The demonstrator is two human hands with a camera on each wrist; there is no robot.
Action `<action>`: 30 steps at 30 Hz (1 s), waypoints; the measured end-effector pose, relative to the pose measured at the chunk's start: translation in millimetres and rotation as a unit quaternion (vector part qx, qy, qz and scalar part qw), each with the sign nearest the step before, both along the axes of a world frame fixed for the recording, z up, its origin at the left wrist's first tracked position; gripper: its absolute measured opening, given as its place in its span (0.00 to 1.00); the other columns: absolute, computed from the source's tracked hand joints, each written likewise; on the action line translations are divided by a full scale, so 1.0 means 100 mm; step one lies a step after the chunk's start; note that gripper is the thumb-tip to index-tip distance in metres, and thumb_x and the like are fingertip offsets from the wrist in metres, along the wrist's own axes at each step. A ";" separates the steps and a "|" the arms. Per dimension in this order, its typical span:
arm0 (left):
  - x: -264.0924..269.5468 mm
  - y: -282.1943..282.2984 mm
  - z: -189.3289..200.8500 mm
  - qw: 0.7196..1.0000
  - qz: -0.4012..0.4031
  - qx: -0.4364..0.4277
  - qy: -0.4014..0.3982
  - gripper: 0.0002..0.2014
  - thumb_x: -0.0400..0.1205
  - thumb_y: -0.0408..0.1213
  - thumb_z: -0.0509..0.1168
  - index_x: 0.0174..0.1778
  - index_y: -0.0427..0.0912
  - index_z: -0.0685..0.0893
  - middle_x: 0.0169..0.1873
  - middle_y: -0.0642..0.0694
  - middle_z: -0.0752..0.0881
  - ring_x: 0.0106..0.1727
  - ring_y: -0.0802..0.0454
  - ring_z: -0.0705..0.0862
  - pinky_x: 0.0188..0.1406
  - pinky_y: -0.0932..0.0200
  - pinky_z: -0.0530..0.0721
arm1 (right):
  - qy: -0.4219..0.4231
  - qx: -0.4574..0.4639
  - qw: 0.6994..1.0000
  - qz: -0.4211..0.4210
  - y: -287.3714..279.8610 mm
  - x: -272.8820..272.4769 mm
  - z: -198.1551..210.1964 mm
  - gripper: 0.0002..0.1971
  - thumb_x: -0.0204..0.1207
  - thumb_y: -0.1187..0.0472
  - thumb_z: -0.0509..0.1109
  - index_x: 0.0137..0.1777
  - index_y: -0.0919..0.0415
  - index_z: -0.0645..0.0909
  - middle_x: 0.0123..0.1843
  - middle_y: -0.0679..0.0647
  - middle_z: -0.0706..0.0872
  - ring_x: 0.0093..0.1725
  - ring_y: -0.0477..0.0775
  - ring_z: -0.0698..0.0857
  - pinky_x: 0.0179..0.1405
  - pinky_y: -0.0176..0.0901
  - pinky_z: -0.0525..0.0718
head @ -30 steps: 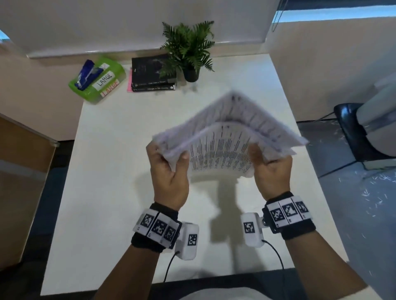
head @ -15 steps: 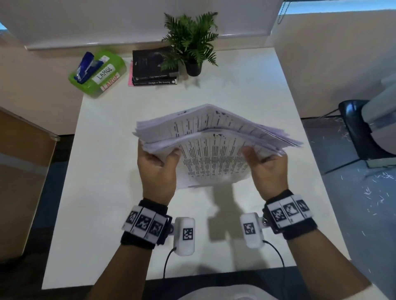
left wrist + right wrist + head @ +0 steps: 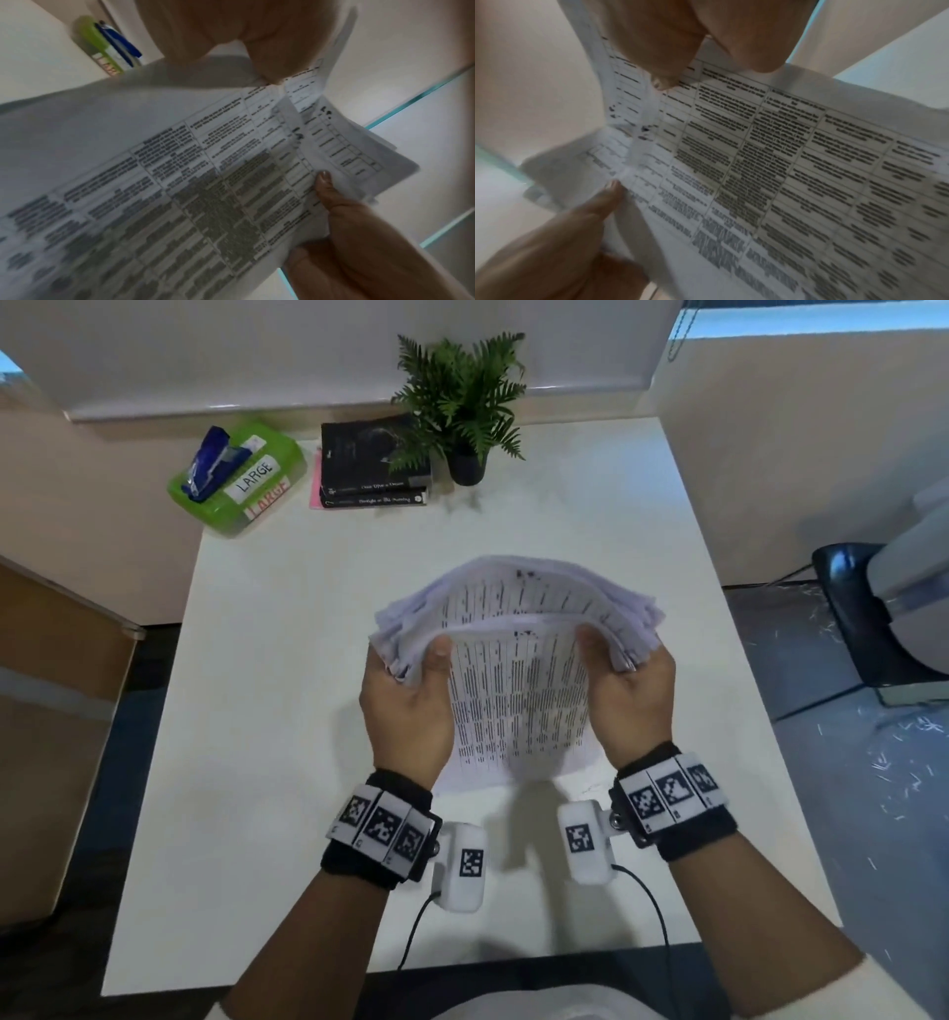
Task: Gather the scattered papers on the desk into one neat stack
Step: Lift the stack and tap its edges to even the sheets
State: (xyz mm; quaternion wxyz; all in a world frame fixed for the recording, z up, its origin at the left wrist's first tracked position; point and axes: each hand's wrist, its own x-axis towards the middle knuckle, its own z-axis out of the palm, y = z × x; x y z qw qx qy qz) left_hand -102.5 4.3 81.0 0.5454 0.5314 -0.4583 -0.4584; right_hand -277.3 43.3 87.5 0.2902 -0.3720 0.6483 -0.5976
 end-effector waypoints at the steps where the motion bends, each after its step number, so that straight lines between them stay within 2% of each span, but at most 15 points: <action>1: -0.01 0.00 0.07 1.000 0.009 -0.011 0.006 0.11 0.84 0.40 0.69 0.60 0.56 0.79 0.57 0.56 0.87 0.60 0.62 0.87 0.59 0.57 0.86 | 0.002 -0.014 1.000 0.004 0.00 0.02 0.08 0.14 0.83 0.60 0.70 0.65 0.65 0.83 0.57 0.50 0.90 0.58 0.43 0.89 0.58 0.40 0.87; 3: -0.03 0.03 0.21 0.999 0.013 -0.048 0.020 0.12 0.85 0.38 0.68 0.61 0.57 0.78 0.59 0.54 0.87 0.65 0.56 0.85 0.67 0.50 0.83 | 0.005 -0.043 0.999 0.008 0.04 0.09 0.20 0.12 0.84 0.62 0.68 0.66 0.63 0.81 0.59 0.50 0.89 0.60 0.44 0.88 0.62 0.41 0.85; 6: 0.00 0.11 0.28 0.994 0.000 -0.107 0.011 0.12 0.85 0.36 0.67 0.62 0.53 0.79 0.58 0.55 0.86 0.64 0.58 0.85 0.66 0.54 0.82 | 0.010 -0.080 0.997 0.016 0.18 0.16 0.27 0.11 0.84 0.63 0.67 0.63 0.50 0.78 0.55 0.45 0.87 0.57 0.42 0.87 0.59 0.43 0.85; 8: 0.09 0.16 0.17 0.991 0.000 -0.131 -0.027 0.14 0.83 0.39 0.69 0.63 0.42 0.79 0.56 0.53 0.85 0.61 0.60 0.85 0.62 0.60 0.82 | 0.032 -0.085 0.996 0.021 0.29 0.14 0.14 0.09 0.83 0.63 0.67 0.62 0.56 0.78 0.53 0.41 0.85 0.54 0.35 0.85 0.55 0.33 0.83; 10: 0.14 0.21 -0.04 0.994 -0.015 -0.109 -0.029 0.24 0.80 0.39 0.72 0.65 0.28 0.75 0.54 0.52 0.85 0.57 0.56 0.86 0.58 0.56 0.84 | 0.035 -0.056 0.997 0.026 0.37 0.10 -0.07 0.10 0.81 0.63 0.68 0.61 0.59 0.77 0.52 0.37 0.86 0.53 0.33 0.85 0.55 0.32 0.81; 11: 0.16 0.22 -0.15 0.996 -0.028 -0.084 -0.025 0.26 0.78 0.34 0.74 0.65 0.24 0.72 0.53 0.57 0.85 0.55 0.58 0.86 0.57 0.58 0.85 | 0.024 -0.033 0.999 0.029 0.39 0.08 -0.20 0.11 0.80 0.61 0.70 0.61 0.57 0.77 0.53 0.35 0.86 0.54 0.34 0.85 0.56 0.33 0.81; 13: 0.18 0.24 -0.35 0.997 -0.048 -0.045 -0.045 0.26 0.74 0.23 0.76 0.63 0.20 0.72 0.50 0.66 0.85 0.52 0.70 0.85 0.55 0.72 0.82 | 0.033 0.015 0.998 0.047 0.40 0.04 -0.38 0.14 0.77 0.64 0.75 0.61 0.61 0.78 0.53 0.35 0.85 0.55 0.27 0.82 0.57 0.24 0.77; 15: 0.19 0.22 -0.43 0.996 -0.059 -0.032 -0.062 0.19 0.74 0.28 0.76 0.57 0.26 0.80 0.47 0.65 0.85 0.51 0.72 0.84 0.54 0.75 0.80 | 0.061 0.064 0.994 0.070 0.35 0.02 -0.45 0.12 0.75 0.68 0.76 0.56 0.60 0.81 0.51 0.44 0.85 0.51 0.19 0.80 0.52 0.14 0.72; 17: 0.15 0.18 -0.38 0.997 -0.049 -0.016 -0.060 0.14 0.74 0.34 0.77 0.54 0.38 0.86 0.46 0.63 0.88 0.50 0.66 0.88 0.53 0.68 0.84 | 0.021 0.074 0.995 0.062 0.28 0.00 -0.43 0.15 0.76 0.67 0.77 0.53 0.43 0.85 0.49 0.42 0.88 0.51 0.25 0.84 0.54 0.22 0.79; 20: 0.04 0.16 -0.20 1.000 -0.019 0.015 -0.010 0.13 0.77 0.31 0.76 0.52 0.51 0.85 0.43 0.67 0.91 0.51 0.69 0.88 0.53 0.72 0.83 | -0.050 0.051 0.995 0.064 0.22 0.03 -0.33 0.17 0.78 0.61 0.76 0.56 0.34 0.86 0.58 0.47 0.91 0.62 0.50 0.88 0.63 0.58 0.86; 22: 0.02 0.21 -0.03 1.000 -0.014 -0.018 0.003 0.14 0.77 0.33 0.75 0.53 0.54 0.84 0.46 0.69 0.90 0.54 0.69 0.88 0.56 0.72 0.82 | -0.048 0.020 0.997 0.053 0.24 0.04 -0.23 0.17 0.78 0.61 0.75 0.58 0.36 0.86 0.60 0.47 0.90 0.65 0.50 0.87 0.67 0.55 0.83; 24: 0.09 0.25 0.05 0.997 -0.025 -0.073 -0.020 0.14 0.77 0.37 0.74 0.58 0.50 0.84 0.51 0.64 0.90 0.58 0.66 0.87 0.61 0.69 0.81 | -0.008 0.006 0.999 0.048 0.31 0.03 -0.12 0.13 0.78 0.58 0.74 0.58 0.40 0.85 0.58 0.42 0.89 0.62 0.41 0.87 0.64 0.39 0.82; 26: 0.21 0.26 -0.01 0.991 -0.031 -0.097 -0.087 0.17 0.78 0.42 0.74 0.61 0.45 0.81 0.54 0.62 0.85 0.60 0.72 0.83 0.62 0.71 0.79 | 0.024 0.014 0.998 0.049 0.38 -0.03 -0.14 0.12 0.75 0.51 0.73 0.57 0.51 0.86 0.53 0.41 0.88 0.54 0.28 0.85 0.56 0.22 0.78; 28: 0.33 0.29 -0.14 0.992 -0.061 -0.083 -0.079 0.20 0.75 0.44 0.75 0.60 0.43 0.78 0.52 0.54 0.85 0.59 0.62 0.85 0.61 0.56 0.84 | 0.037 0.031 0.997 0.053 0.46 -0.10 -0.30 0.20 0.73 0.51 0.77 0.58 0.64 0.84 0.50 0.46 0.88 0.49 0.28 0.85 0.51 0.20 0.77; 30: 0.40 0.32 -0.33 0.992 -0.089 -0.061 -0.069 0.24 0.72 0.43 0.78 0.60 0.43 0.78 0.54 0.44 0.85 0.57 0.51 0.87 0.57 0.50 0.86 | -0.006 0.058 0.996 0.072 0.50 -0.16 -0.50 0.18 0.74 0.64 0.79 0.60 0.69 0.81 0.49 0.45 0.89 0.49 0.31 0.86 0.50 0.23 0.81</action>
